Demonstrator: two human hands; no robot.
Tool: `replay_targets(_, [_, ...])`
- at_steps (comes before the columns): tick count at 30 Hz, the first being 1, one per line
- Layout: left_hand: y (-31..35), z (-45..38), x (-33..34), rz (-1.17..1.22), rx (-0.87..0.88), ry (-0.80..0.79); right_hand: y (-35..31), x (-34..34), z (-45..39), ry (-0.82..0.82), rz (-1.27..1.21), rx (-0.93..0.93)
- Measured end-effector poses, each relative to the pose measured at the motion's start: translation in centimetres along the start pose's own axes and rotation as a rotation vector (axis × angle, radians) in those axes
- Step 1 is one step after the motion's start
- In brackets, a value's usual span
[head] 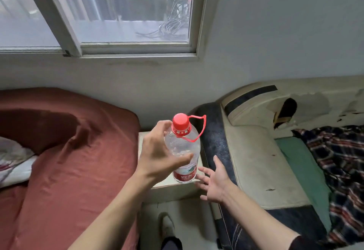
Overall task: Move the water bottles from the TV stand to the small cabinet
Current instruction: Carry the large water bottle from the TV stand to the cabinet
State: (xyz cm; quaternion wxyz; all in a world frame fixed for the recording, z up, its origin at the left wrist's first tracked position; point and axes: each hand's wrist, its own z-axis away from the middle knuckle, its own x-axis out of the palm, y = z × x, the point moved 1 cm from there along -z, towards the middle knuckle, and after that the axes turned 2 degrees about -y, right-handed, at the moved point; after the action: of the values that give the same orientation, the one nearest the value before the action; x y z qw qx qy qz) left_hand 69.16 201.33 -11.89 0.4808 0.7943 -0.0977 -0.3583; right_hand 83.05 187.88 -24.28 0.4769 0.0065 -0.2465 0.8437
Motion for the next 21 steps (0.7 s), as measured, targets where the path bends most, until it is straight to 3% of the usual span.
replay_targets(9, [-6.6, -6.6, 1.5, 0.008, -0.137, 0.025, -5.6, 1.9, -7.0, 0.046, 0.151, -0.026])
replay_targets(16, [-11.3, -9.3, 4.2, -0.053, -0.166, -0.03, -9.4, 0.1, -10.6, 0.178, 0.721, -0.312])
replay_targets(21, [-15.2, -10.2, 7.0, -0.099, -0.206, -0.042, -11.2, 0.0, -12.5, 0.153, 1.134, -0.475])
